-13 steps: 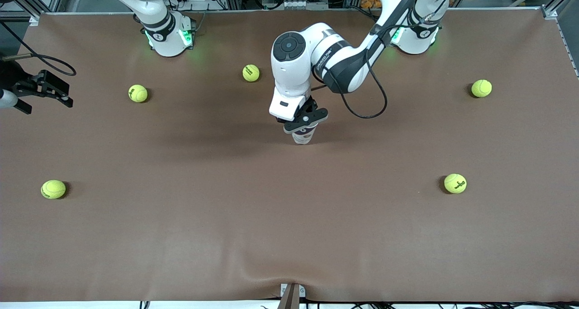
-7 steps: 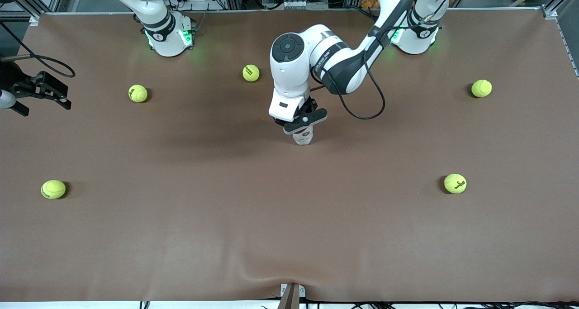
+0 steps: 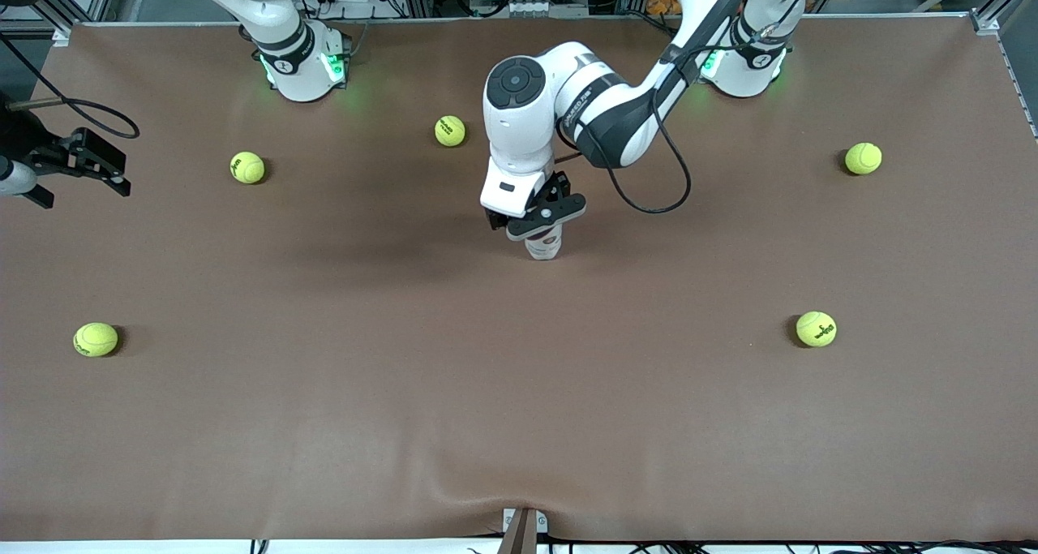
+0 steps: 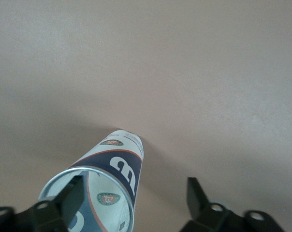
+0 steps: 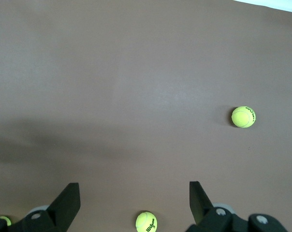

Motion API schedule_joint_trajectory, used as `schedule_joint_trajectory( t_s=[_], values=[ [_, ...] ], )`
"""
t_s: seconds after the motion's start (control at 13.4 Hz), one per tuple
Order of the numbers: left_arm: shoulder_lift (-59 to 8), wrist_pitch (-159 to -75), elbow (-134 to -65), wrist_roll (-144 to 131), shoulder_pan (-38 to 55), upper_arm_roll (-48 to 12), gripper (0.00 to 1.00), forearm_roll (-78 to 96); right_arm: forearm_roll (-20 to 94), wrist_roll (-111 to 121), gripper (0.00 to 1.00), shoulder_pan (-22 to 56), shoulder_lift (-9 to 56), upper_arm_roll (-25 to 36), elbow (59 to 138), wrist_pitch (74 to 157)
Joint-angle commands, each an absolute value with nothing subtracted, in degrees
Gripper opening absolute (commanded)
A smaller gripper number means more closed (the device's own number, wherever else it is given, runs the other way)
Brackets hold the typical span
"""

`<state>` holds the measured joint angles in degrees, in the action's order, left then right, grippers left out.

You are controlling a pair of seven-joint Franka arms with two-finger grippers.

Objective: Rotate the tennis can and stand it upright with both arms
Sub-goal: 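Lower the upright can onto the table with the left gripper, then open the left gripper and lift it off the can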

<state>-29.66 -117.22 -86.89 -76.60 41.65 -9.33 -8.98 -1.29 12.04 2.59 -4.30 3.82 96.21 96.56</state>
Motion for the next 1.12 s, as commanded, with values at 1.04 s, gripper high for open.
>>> schedule_joint_trajectory(
  t_s=[1.04],
  values=[
    [-23.92, -116.19, -82.97, -71.99, 35.61, -8.88, 1.0, -9.84, -1.14, 7.29, 1.0, 3.08, -5.18, 4.48, 96.06, 94.13]
  ],
)
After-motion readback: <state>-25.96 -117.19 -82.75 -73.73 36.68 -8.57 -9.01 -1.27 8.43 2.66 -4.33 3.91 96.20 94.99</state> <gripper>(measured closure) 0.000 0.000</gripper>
